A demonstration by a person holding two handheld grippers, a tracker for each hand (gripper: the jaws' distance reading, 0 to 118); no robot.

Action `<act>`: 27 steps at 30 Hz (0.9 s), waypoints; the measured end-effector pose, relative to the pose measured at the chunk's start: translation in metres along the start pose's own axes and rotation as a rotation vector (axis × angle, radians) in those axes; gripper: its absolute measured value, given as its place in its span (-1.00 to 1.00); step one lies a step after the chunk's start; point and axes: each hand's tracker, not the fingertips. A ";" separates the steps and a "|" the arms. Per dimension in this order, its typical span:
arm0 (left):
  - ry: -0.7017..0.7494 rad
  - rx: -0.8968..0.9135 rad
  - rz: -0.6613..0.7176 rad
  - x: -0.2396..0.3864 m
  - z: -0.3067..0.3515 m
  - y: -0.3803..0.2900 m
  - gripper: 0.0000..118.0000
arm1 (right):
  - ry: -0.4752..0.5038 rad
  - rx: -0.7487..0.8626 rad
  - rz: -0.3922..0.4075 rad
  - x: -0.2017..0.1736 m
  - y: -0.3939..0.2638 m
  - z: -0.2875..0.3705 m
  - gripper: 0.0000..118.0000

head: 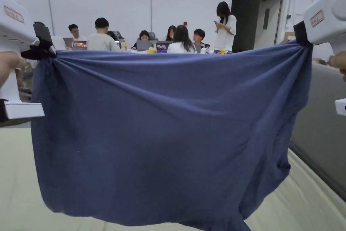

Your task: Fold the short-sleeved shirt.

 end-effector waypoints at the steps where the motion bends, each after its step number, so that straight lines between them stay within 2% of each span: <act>1: 0.011 0.013 0.002 0.008 0.002 0.005 -0.98 | -0.010 0.002 0.008 -0.001 0.008 -0.005 -0.90; 5: 0.034 0.036 -0.040 0.025 -0.004 0.020 -0.98 | -0.051 0.011 0.047 -0.004 0.032 -0.023 -0.90; 10: 0.052 0.016 -0.028 0.030 -0.016 0.024 -0.98 | -0.047 0.003 0.024 -0.003 0.047 -0.042 -0.90; 16: 0.066 -0.034 -0.070 0.032 -0.039 -0.002 -0.98 | -0.027 -0.018 0.020 -0.010 0.034 -0.081 -0.90; 25: 0.107 -0.237 -0.079 0.002 -0.106 -0.107 -0.98 | 0.065 -0.200 0.042 -0.057 -0.085 -0.142 -0.90; 27: 0.126 -0.305 -0.069 -0.011 -0.125 -0.144 -0.98 | 0.066 -0.251 0.007 -0.069 -0.123 -0.150 -0.90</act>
